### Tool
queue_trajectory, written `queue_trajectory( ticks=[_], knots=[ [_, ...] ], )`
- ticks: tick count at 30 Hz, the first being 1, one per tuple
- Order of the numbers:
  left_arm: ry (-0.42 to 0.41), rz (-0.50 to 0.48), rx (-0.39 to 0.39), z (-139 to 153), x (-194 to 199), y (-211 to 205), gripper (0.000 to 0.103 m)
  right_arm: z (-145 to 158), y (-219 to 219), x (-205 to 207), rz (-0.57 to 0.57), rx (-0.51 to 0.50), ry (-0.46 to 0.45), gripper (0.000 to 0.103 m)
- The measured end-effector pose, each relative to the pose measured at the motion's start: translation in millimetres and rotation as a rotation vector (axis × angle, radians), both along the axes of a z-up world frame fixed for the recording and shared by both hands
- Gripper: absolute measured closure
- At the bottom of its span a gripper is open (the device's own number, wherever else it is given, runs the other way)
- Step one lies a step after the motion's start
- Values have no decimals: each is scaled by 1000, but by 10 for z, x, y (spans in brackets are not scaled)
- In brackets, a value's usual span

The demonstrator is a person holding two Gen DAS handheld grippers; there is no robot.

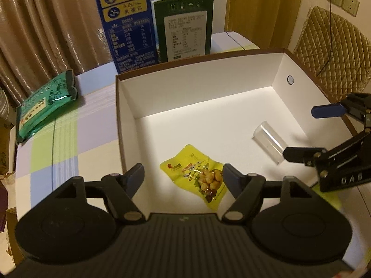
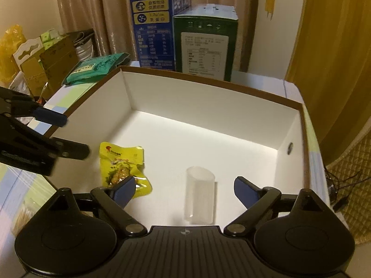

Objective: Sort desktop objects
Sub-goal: 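Carry the cup and yellow packet into the box and open both tools, then withdraw both tools from the box toward the remaining items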

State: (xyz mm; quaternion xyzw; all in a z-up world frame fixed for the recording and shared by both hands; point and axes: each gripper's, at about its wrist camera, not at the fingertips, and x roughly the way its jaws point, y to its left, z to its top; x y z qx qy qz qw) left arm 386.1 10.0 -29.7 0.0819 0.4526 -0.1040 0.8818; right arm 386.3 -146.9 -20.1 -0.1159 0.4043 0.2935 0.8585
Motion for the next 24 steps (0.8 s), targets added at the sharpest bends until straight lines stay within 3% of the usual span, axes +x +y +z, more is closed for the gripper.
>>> queue_trajectory(
  ticks=[24],
  knots=[
    [-70,99,-24,385,-1015,302,28,286,-462,-669,97,64,-57,3]
  ],
)
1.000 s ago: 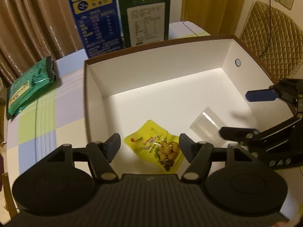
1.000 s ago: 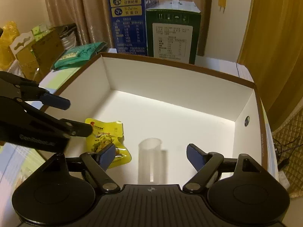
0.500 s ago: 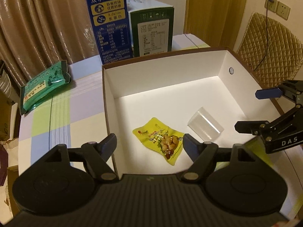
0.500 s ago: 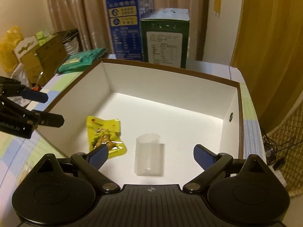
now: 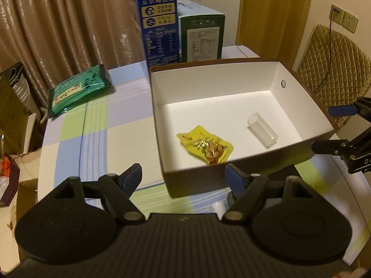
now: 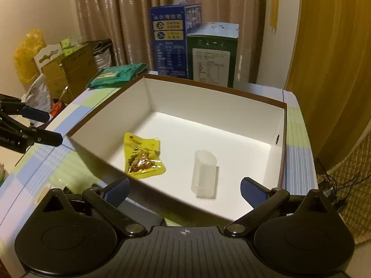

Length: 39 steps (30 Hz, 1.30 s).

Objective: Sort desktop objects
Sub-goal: 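Withdraw both tools from the box toward the remaining items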

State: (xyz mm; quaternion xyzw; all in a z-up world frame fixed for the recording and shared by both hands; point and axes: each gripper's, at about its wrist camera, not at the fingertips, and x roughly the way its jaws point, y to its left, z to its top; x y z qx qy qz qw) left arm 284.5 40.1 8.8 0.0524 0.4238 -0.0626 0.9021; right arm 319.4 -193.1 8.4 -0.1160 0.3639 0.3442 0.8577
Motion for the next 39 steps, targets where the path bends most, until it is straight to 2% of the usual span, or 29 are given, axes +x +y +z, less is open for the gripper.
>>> queue_trajectory(
  ticks=[9,16,30,39],
  knots=[
    [9,37,8,-20,-415,93,25,38,-86,-338,108,-4,-27,2],
    [44,102,14,-145,-618,250,24,-58,-102,-477,199,-17,-6,2],
    [130,254,20,-475,-908,701,24,-519,27,-481,434,-135,24,2],
    [159,320,9,-652,-987,921,24,-810,312,-411,604,-207,-60,2]
  ],
)
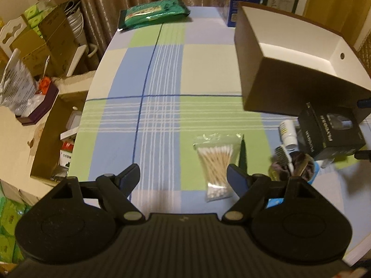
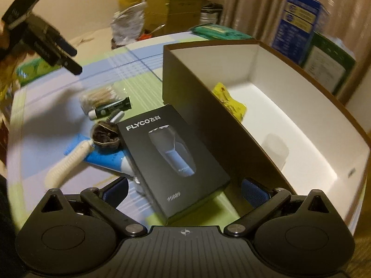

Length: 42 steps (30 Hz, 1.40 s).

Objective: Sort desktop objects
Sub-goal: 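Grasp the black FLYCO box with the right tool while the left tool grasps the cotton swab bag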

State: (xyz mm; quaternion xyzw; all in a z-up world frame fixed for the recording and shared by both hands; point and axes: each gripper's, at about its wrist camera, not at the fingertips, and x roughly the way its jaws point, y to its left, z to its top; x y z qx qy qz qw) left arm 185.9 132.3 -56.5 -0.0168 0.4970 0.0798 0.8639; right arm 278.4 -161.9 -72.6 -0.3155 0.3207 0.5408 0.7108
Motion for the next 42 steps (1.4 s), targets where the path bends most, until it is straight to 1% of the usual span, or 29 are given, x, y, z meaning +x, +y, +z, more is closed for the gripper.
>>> queue_trajectory(
  ticks=[3,4,6,8,12,13,14,15,16,19,23,25,31,34,39,42],
  knots=[
    [12,4,0,-53,-26,35,24,-122,92,10,16,-21,-23,2],
    [16,5,0,-72,-22,34,24,-131,97,-5,23,-20,-45,2],
    [24,5,-5,-106,-21,33,24,-135,114,-17,28,-29,-37,3],
    [29,4,-7,-135,-20,27,24,-122,110,-31,3,-37,-22,10],
    [41,-5,-12,-189,7,5,24,-51,75,-122,-31,-46,34,19],
    [43,-7,-14,-198,19,-3,24,-33,73,-152,-33,-45,63,23],
    [46,-9,-15,-206,33,-11,24,-26,73,-185,-39,-47,94,25],
    [47,-13,-15,-214,44,-20,24,-23,77,-230,-44,-50,113,26],
    [48,-17,-16,-220,55,-30,24,-25,82,-283,-49,-51,110,26],
    [48,-33,-20,-226,92,-66,24,-9,133,-381,-76,-51,52,25],
    [45,-46,-25,-246,126,-110,24,-4,246,-383,-123,-26,35,21],
    [45,-51,-27,-261,136,-128,24,-25,317,-373,-151,-20,35,20],
    [47,-54,-26,-316,168,-151,24,-117,556,-362,-211,-37,13,20],
    [49,-56,-33,-344,174,-150,24,-133,631,-324,-235,-32,28,21],
    [52,-65,-39,-403,178,-153,24,-162,758,-318,-244,-39,14,21],
    [56,-73,-37,-444,194,-154,25,-170,789,-342,-246,-41,7,25]
  ],
)
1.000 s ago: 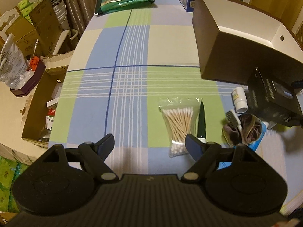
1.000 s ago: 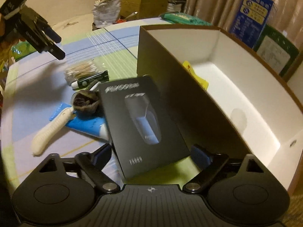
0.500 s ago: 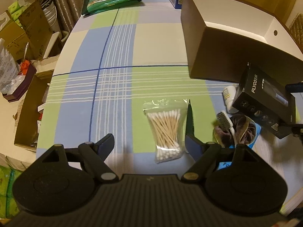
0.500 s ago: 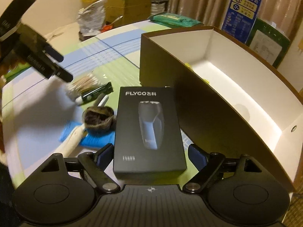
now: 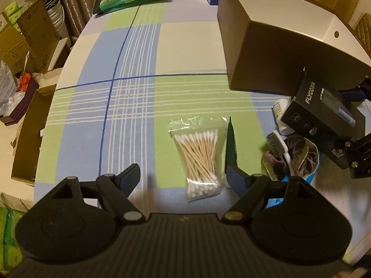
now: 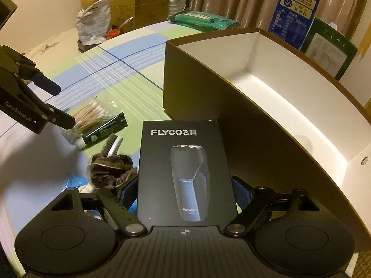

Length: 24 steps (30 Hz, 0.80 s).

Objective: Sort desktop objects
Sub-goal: 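Grasp the black FLYCO box with the right tool while the left tool grasps the cotton swab bag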

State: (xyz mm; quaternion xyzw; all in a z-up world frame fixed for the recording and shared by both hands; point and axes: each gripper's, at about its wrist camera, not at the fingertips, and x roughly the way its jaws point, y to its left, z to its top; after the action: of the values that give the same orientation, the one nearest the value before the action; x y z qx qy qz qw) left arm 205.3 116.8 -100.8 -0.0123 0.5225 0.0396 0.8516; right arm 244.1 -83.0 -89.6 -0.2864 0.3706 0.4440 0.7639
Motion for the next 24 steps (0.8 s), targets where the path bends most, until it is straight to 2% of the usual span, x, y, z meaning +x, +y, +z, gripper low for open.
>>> queue_trajectory(
  ticks=[11,18,21,23,24],
  knots=[
    [20,-36,3,-138,117,10,32,45,-179,22,-113,10,40,26],
    [30,-83,-12,-259,275,-1,54,59,-269,39,-169,21,59,26],
    [21,-100,-9,-279,327,0,54,72,-295,45,-182,25,66,26],
    [17,-105,-13,-278,348,9,58,79,-306,51,-190,27,69,26],
    [13,-107,-18,-276,356,17,65,80,-308,51,-193,27,70,26]
  ],
)
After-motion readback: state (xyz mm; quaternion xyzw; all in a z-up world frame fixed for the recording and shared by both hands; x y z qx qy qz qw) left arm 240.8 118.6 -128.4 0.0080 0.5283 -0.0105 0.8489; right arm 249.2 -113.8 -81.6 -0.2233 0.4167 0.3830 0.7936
